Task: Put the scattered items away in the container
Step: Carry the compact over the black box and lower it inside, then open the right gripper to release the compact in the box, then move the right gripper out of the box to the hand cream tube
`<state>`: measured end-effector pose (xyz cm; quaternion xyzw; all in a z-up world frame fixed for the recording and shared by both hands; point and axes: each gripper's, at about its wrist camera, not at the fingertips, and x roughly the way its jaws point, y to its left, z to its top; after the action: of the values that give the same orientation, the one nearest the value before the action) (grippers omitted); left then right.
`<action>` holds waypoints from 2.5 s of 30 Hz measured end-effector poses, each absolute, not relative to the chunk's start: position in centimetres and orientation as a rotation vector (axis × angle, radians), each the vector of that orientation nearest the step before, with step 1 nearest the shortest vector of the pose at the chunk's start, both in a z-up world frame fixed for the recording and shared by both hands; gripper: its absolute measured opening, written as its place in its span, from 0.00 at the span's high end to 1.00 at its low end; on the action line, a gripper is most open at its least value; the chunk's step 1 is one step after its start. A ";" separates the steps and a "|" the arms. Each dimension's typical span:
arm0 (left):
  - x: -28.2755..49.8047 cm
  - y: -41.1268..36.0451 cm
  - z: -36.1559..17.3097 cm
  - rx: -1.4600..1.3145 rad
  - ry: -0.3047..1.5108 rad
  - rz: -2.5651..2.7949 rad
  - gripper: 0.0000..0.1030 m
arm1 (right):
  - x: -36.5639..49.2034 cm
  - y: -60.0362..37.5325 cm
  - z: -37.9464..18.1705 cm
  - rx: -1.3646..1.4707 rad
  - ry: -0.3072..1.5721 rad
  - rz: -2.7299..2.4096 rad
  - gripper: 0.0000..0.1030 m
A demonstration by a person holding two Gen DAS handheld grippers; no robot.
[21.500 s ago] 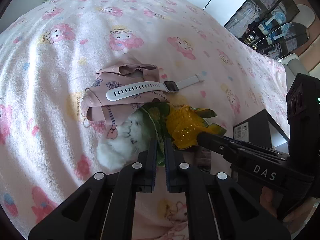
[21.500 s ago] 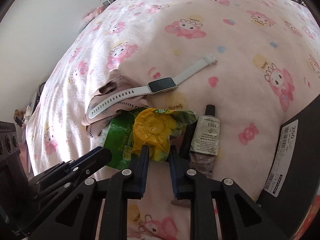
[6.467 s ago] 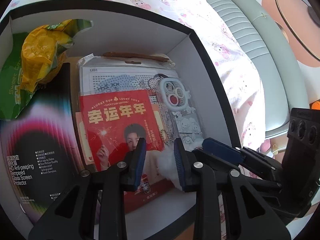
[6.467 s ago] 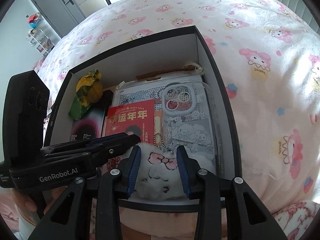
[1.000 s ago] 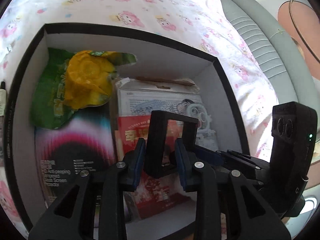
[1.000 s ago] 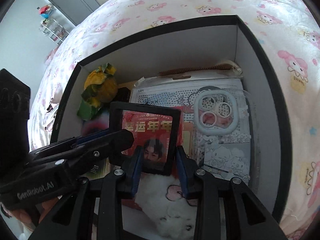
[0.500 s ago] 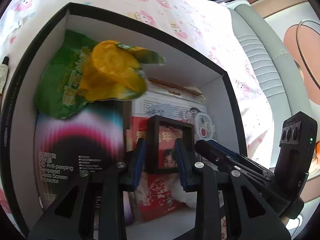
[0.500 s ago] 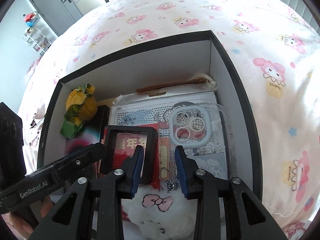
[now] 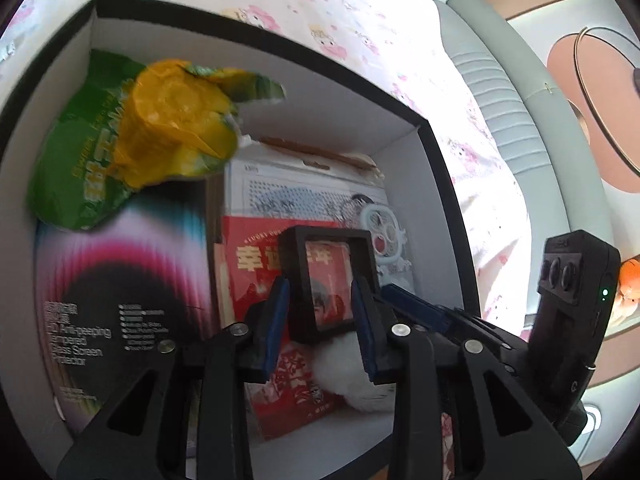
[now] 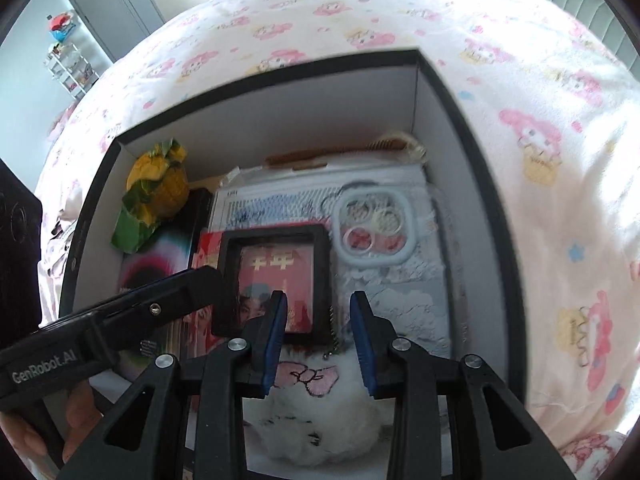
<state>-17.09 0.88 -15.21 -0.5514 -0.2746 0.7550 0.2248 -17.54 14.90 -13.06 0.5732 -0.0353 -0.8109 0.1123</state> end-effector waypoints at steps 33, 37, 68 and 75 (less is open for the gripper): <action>-1.4 -8.9 -3.2 -1.296 -0.585 2.561 0.70 | -6.3 5.1 -2.5 1.249 0.052 -2.291 0.71; -0.2 -13.3 -3.5 -1.315 -0.643 2.609 0.68 | -6.0 0.4 -2.9 1.231 0.089 -2.200 0.71; -6.2 -31.2 -18.4 -1.624 -1.137 2.455 0.68 | -17.7 -18.9 -19.3 1.745 0.295 -1.886 0.40; -5.2 -31.5 -18.8 -1.625 -1.170 2.446 0.68 | -17.5 -19.2 -21.2 1.821 0.276 -1.778 0.38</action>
<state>-5.23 -31.49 -18.85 -0.5140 -0.3702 0.7737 -0.0098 -17.46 -19.17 -21.16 0.6814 0.1034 -0.6655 0.2866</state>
